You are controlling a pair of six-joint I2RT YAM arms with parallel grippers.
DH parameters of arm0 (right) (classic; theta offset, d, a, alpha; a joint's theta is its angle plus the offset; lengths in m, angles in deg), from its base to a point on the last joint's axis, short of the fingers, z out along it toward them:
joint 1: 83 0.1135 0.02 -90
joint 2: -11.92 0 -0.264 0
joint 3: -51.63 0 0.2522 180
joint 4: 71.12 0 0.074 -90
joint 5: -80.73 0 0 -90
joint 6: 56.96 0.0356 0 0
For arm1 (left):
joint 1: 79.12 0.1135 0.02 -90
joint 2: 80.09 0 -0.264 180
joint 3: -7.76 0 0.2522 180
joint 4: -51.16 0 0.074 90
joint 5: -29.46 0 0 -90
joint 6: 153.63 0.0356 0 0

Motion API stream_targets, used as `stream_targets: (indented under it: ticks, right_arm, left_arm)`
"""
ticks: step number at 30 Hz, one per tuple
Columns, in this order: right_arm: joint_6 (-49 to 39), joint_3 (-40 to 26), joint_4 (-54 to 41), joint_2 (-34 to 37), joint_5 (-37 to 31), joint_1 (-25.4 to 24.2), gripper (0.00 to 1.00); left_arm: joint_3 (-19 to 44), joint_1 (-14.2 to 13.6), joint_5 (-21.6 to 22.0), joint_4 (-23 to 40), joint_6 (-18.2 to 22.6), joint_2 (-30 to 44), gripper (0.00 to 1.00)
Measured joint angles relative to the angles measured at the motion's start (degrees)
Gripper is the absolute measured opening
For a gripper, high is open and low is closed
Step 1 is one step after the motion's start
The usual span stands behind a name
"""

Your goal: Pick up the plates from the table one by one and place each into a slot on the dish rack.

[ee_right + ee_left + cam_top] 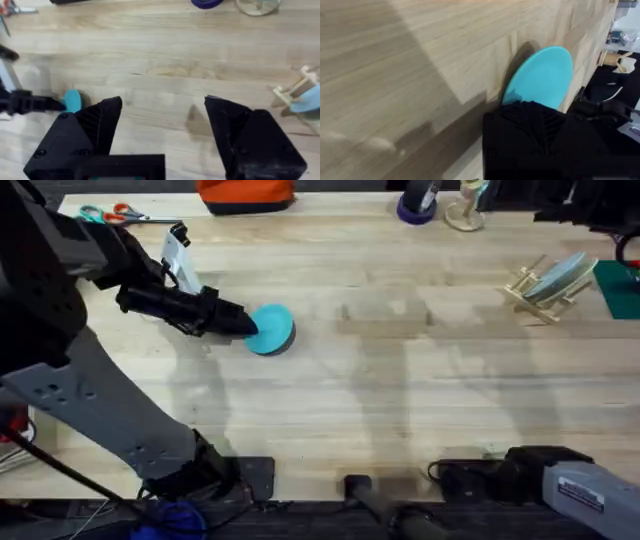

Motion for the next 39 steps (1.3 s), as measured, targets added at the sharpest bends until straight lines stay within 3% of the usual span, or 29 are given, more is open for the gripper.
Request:
stream_targets:
  ticks: [7,11,12,21,33,39]
  right_arm:
    - [8.2,0.0,0.0,0.3,1.0,1.7,0.995]
    - [9.9,-0.1,0.0,2.5,2.1,6.0,0.995]
    - [13.4,-0.1,0.0,5.8,2.7,10.7,0.995]
    - [25.0,-0.1,0.1,11.9,3.4,16.2,0.995]
    - [28.6,-0.3,7.3,23.5,3.4,28.5,0.995]
    - [29.0,-0.3,11.1,31.1,5.9,31.4,0.995]
  left_arm:
    - [0.0,0.0,0.0,0.0,0.0,0.0,0.041]
    - [0.0,0.0,0.0,0.0,0.0,0.0,0.041]
    - [0.0,0.0,0.0,0.0,0.0,0.0,0.041]
    - [0.0,0.0,0.0,0.0,0.0,0.0,0.041]
    - [0.0,0.0,0.0,-0.2,0.0,0.0,0.041]
    - [0.0,0.0,0.0,-0.2,-0.2,0.0,0.041]
